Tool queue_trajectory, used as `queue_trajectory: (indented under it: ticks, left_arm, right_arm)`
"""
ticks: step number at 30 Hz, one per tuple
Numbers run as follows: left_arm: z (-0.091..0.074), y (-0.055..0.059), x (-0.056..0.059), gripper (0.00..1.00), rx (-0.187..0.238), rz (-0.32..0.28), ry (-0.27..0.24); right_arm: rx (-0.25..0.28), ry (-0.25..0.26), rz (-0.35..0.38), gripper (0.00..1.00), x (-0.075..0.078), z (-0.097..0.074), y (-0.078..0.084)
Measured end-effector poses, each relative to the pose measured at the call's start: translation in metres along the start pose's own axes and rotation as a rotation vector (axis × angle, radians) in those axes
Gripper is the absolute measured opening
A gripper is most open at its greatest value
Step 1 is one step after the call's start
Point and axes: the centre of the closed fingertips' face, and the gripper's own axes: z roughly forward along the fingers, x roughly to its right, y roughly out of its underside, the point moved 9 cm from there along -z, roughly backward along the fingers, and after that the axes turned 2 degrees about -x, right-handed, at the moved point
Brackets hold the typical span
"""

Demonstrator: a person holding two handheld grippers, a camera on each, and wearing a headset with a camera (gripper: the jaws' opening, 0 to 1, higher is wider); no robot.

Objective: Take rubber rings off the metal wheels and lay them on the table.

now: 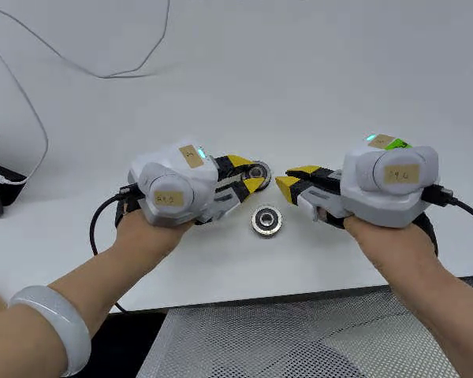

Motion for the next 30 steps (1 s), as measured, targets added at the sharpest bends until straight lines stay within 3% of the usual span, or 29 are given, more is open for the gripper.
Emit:
queue_trajectory:
  ticks: [2, 5, 30]
  left_arm:
    - [0.000, 0.000, 0.000, 0.14, 0.003, -0.002, 0.000]
    - [0.000, 0.001, 0.000, 0.14, 0.006, -0.001, 0.001]
    - [-0.001, 0.000, 0.001, 0.14, 0.011, -0.009, -0.001]
  right_arm:
    - [0.017, -0.017, 0.094, 0.11, 0.003, 0.003, 0.000]
    - [0.037, -0.042, 0.179, 0.11, 0.003, 0.005, -0.001]
    - [0.038, -0.121, 0.406, 0.15, 0.004, 0.024, 0.004]
